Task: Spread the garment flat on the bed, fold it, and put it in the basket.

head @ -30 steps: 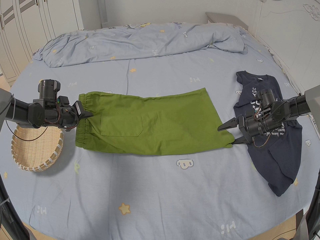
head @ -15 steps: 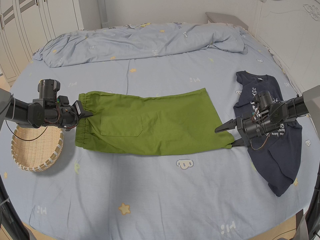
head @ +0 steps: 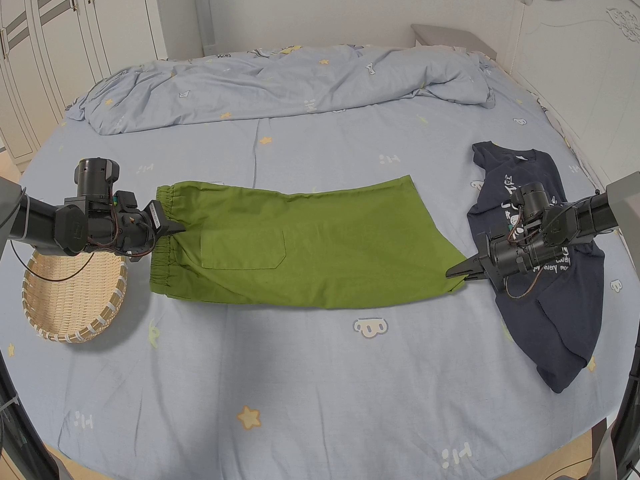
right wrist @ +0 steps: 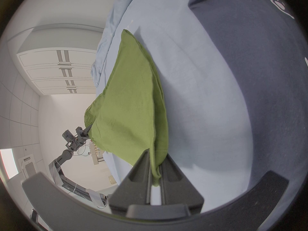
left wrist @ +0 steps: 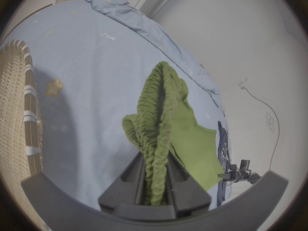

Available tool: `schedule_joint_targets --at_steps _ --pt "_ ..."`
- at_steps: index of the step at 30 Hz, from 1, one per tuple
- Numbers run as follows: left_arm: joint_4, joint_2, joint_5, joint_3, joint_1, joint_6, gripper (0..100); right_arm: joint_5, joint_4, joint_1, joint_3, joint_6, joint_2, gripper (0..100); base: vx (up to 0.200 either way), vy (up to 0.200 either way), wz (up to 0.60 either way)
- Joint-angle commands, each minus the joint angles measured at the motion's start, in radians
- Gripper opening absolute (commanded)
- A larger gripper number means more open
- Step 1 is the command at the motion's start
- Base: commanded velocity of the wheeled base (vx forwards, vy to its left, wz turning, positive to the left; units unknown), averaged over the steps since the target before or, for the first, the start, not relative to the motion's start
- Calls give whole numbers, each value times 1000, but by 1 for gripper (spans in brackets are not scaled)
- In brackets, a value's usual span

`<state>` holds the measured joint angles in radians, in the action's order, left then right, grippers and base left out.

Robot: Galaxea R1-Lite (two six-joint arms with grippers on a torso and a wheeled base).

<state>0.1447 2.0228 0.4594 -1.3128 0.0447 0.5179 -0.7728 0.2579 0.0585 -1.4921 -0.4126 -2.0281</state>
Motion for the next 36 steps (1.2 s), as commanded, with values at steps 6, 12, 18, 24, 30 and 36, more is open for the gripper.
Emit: schedule_joint_targets --at_steps 6,12,18,24,30,36 --pt "-4 4 -1 -6 6 -4 0 1 17 -5 24 1 63 0 0 0 0" --pt "-125 -32 -1 4 1 -38 0 13 41 27 168 40 236 0 0 0 0" --pt "-205 -99 -1 116 1 -114 0 18 69 27 357 70 367 0 0 0 0" --pt "-205 -176 -1 288 7 -182 0 102 60 57 569 121 434 0 0 0 0" --pt "-205 -210 -1 383 7 -225 0 107 41 72 687 127 482 0 0 0 0" --pt "-205 -223 -4 478 6 -286 0 107 -98 93 897 127 534 0 0 0 0"
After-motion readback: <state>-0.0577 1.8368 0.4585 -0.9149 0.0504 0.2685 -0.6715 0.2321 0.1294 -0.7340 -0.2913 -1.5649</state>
